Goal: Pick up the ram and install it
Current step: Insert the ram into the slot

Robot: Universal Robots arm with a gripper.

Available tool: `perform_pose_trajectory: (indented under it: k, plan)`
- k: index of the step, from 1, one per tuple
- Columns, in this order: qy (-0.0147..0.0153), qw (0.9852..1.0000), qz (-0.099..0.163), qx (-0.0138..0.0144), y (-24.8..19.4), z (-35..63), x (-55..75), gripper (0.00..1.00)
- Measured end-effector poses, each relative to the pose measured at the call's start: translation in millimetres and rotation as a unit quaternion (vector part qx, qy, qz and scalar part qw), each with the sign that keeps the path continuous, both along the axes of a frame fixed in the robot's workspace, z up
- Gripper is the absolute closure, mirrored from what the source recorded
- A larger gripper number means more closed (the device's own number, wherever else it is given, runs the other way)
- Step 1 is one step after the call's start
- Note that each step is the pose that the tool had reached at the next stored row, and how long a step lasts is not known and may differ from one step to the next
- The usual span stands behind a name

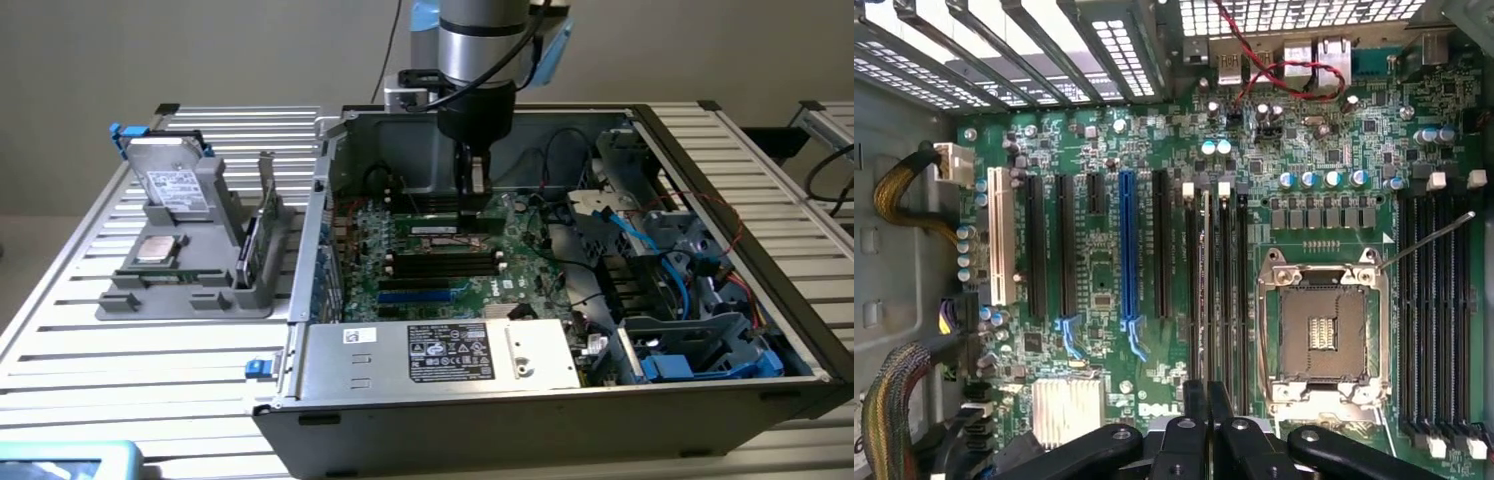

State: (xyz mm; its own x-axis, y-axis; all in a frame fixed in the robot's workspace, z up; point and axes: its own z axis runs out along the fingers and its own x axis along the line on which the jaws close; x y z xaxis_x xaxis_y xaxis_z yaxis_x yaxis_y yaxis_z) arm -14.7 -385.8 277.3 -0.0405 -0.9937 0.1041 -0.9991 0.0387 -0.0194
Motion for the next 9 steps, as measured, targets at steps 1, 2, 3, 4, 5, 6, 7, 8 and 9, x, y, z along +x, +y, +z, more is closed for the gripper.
perform_pose_trajectory:
  k: [1, 2, 3, 4, 5, 6, 7, 8, 9]
  plan:
    - [0.0000, 1.0000, 0.000, 0.0000, 0.0, -0.7, 0.0, 0.88]
    - [0.0000, 1.0000, 0.000, 0.0000, 0.0, -1.3, 0.0, 0.88]
    - [0.0000, 1.0000, 0.000, 0.0000, 0.0, -1.8, 0.0, 0.88]
    - [0.0000, 1.0000, 0.001, -0.0001, 0.0, -2.1, 0.0, 0.88]
    - [0.0000, 1.0000, 0.001, 0.0000, 0.0, -2.5, 0.0, 0.88]
    - [0.0000, 1.0000, 0.001, 0.0000, 0.0, -2.8, 0.0, 0.88]
    - [0.0000, 1.0000, 0.002, 0.0000, 0.0, -3.1, 0.1, 0.88]
    - [0.0000, 1.0000, 0.002, 0.0000, 0.0, -3.6, 0.1, 0.88]
    - [0.0000, 1.0000, 0.002, 0.0001, 0.0, -4.1, 0.1, 0.88]
